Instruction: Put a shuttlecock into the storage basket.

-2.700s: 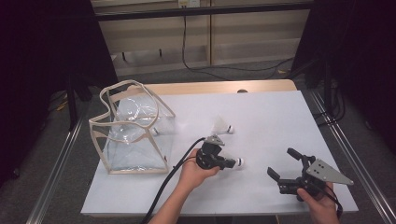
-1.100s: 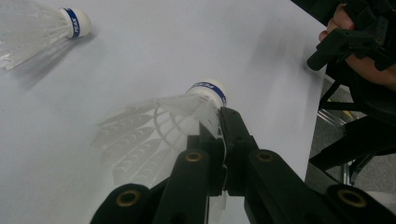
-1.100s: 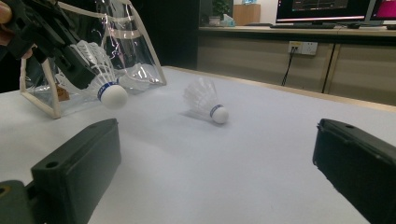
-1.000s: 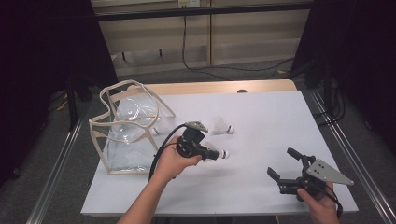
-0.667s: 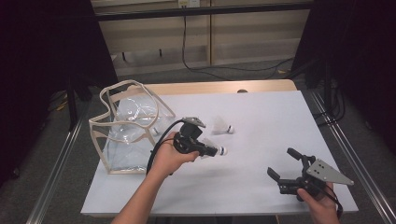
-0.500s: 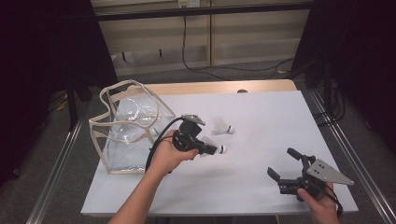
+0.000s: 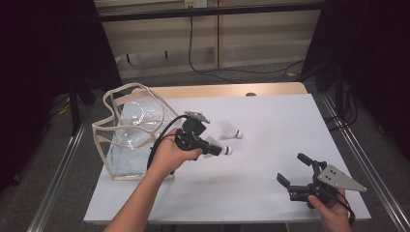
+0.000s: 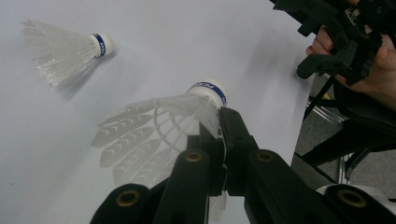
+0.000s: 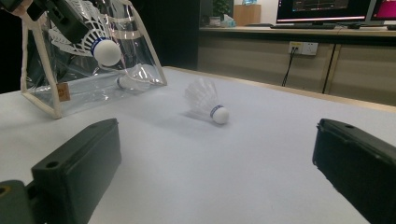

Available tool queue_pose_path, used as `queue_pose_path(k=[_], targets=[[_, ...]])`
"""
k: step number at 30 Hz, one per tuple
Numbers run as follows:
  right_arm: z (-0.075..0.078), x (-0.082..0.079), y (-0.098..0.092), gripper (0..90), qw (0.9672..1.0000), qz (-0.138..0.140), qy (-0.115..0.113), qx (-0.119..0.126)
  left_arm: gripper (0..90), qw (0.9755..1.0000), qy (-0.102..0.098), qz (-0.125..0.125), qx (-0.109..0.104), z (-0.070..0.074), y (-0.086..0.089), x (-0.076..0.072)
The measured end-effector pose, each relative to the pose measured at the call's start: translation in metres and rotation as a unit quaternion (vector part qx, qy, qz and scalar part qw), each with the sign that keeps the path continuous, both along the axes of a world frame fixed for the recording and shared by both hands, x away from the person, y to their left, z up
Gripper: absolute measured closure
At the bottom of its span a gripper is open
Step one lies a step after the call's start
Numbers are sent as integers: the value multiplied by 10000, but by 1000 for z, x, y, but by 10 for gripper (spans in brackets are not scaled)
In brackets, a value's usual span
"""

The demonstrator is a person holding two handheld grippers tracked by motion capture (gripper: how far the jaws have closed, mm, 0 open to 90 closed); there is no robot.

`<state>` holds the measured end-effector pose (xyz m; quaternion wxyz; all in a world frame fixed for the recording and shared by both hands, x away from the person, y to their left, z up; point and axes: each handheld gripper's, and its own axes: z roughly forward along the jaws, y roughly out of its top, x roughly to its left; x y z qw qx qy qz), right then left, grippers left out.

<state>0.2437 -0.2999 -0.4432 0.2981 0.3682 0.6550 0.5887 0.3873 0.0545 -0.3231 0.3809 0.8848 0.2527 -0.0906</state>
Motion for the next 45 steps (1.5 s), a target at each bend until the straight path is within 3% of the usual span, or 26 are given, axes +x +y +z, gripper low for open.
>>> queue_pose_path(k=[38,42,45], targets=[[0,0,0,7,10000,0,-14,9,893,9998,42,182,66,35,10,15],[0,0,0,6,10000,1,-8,12,893,9997,-17,158,162,39,12,18],[0,0,0,6,10000,3,-10,15,893,9997,3,232,88,42,12,18]])
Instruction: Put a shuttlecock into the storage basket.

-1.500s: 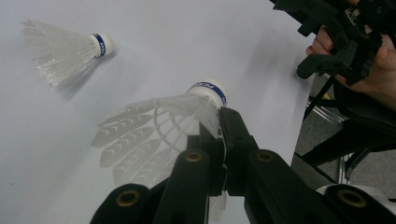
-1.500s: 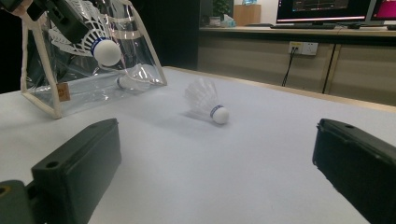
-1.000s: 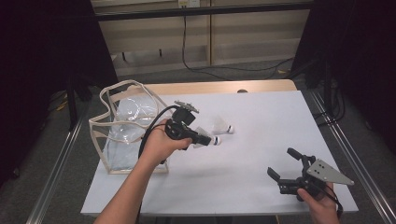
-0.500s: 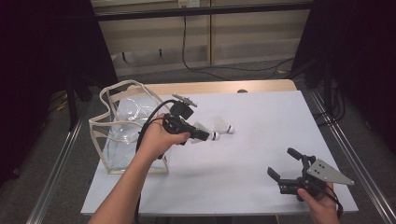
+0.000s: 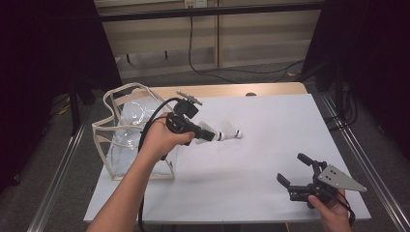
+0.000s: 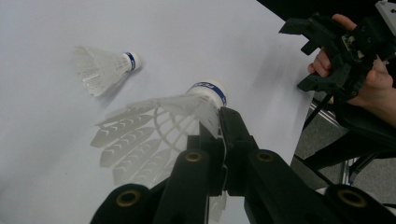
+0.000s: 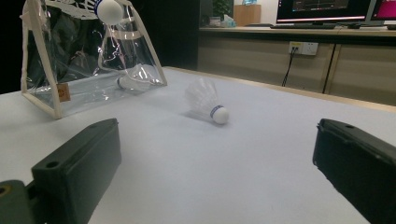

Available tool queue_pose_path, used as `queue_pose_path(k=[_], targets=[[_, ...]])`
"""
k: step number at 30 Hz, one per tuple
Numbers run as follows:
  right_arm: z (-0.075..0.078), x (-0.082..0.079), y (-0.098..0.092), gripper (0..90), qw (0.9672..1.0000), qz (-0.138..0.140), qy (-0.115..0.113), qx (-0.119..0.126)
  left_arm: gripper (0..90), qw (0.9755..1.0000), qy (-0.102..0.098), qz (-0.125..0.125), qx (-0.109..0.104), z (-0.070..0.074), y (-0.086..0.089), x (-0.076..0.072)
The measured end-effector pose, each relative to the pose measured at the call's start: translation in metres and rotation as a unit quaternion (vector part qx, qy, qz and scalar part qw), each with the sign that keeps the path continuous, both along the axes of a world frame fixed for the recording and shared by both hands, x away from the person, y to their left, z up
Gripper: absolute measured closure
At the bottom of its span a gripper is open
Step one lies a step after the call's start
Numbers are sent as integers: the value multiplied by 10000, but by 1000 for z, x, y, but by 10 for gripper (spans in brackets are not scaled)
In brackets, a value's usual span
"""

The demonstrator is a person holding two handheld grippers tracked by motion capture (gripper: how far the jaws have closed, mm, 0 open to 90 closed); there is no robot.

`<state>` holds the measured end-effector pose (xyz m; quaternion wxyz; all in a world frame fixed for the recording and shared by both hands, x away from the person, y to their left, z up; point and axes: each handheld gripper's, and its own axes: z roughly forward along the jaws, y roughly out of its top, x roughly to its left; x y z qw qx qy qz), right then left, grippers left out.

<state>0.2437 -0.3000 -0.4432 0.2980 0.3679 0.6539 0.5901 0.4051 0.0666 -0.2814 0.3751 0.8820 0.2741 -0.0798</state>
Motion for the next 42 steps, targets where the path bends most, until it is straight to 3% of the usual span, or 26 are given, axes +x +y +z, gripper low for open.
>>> queue_pose_path(k=[2,4,5,9,10,42], targets=[[0,0,0,6,10000,1,-1,-2,894,10000,-21,-74,40,1,1,1],[0,0,0,6,10000,6,9,2,894,10000,-28,10,60,3,0,1],[0,0,0,6,10000,2,3,3,893,9999,-18,-101,67,4,1,2],[0,0,0,6,10000,0,8,7,894,10000,-58,16,63,9,1,3],[0,0,0,6,10000,0,8,7,893,10000,-6,-35,-18,10,2,4],[0,0,0,6,10000,-4,8,24,893,9996,-137,227,47,42,21,20]])
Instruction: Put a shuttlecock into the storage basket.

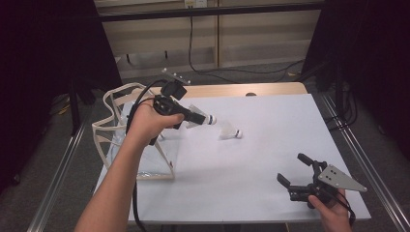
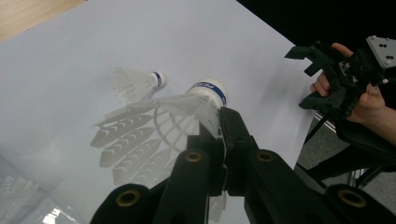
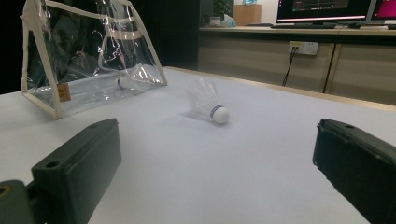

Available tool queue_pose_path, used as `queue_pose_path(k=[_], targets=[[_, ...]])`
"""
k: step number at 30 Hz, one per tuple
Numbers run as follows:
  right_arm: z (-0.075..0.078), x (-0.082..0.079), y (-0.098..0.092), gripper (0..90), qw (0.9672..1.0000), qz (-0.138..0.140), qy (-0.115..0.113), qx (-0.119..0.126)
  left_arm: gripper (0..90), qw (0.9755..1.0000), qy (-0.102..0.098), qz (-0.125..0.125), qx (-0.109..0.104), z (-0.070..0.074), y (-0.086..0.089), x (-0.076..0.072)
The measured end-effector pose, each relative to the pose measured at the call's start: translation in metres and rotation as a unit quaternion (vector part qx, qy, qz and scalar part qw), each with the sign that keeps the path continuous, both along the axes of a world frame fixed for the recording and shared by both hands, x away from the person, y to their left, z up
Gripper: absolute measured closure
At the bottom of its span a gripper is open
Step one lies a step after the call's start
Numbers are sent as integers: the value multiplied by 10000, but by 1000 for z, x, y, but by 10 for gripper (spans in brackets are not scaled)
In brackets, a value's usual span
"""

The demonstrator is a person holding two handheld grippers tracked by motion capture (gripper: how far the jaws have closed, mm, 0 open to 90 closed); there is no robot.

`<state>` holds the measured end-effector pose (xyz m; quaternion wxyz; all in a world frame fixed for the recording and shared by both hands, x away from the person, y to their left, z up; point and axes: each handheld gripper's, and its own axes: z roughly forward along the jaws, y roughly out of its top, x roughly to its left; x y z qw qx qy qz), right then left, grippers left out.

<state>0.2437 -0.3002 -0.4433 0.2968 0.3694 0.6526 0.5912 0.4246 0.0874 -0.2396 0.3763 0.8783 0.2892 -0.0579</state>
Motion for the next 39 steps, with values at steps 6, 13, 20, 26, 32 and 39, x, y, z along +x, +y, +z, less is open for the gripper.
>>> queue_pose_path(k=[6,13,20,26,32,39], targets=[[0,0,0,6,10000,0,-6,-6,893,9999,-32,85,46,3,3,2],[0,0,0,6,10000,4,3,-3,893,9998,-62,100,133,7,8,5],[0,0,0,6,10000,0,-5,-5,893,9998,-79,156,137,11,10,6],[0,0,0,6,10000,-7,-6,-14,893,9996,-106,206,144,15,11,6],[0,0,0,6,10000,-1,-8,-9,894,9994,-138,290,118,18,13,7],[0,0,0,6,10000,-1,-13,-14,893,9993,-169,294,152,21,17,10]])
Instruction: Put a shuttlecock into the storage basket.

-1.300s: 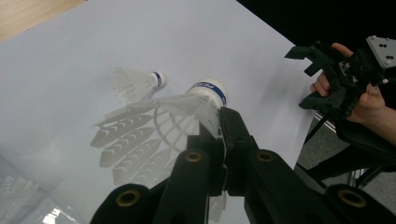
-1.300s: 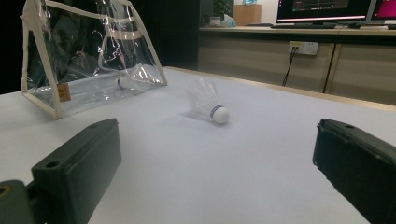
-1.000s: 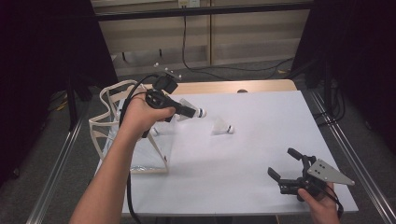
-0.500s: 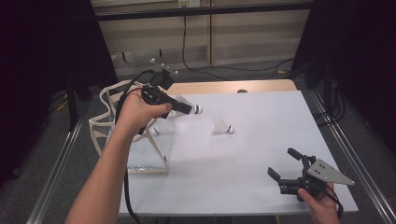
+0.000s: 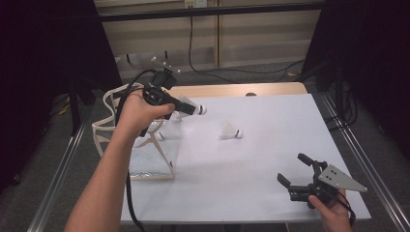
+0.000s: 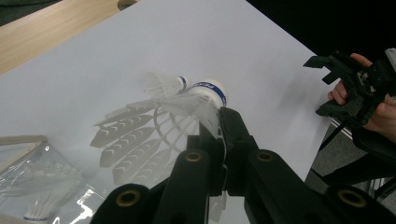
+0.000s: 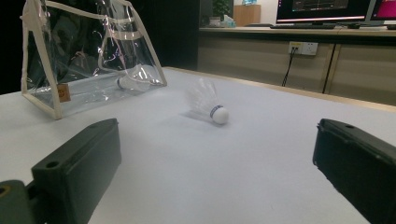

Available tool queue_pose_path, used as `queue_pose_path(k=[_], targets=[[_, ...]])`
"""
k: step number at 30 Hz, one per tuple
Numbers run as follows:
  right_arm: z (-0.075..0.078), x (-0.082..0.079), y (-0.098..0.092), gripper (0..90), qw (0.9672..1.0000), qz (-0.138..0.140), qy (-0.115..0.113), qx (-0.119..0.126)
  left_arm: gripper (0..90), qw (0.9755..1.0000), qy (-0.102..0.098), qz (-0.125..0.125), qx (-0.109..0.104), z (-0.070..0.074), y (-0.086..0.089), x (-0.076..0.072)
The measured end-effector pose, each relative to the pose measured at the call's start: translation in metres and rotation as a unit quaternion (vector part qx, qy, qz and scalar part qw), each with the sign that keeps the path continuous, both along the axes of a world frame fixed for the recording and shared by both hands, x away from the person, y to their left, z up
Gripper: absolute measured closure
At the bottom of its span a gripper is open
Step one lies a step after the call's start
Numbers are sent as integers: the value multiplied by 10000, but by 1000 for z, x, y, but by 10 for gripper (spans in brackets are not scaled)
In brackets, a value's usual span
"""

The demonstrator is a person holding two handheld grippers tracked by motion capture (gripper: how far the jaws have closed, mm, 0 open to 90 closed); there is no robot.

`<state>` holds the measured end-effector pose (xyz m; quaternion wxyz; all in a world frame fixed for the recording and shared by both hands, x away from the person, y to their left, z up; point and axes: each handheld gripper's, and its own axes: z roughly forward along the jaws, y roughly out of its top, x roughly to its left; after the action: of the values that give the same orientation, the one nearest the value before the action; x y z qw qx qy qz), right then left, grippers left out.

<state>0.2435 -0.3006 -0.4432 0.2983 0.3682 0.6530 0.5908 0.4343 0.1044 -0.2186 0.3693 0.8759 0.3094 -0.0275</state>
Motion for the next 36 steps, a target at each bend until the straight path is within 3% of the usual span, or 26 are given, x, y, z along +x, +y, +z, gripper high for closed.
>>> queue_pose_path(k=[36], targets=[[0,0,0,6,10000,-15,4,-1,894,9997,-108,207,76,21,19,5]])
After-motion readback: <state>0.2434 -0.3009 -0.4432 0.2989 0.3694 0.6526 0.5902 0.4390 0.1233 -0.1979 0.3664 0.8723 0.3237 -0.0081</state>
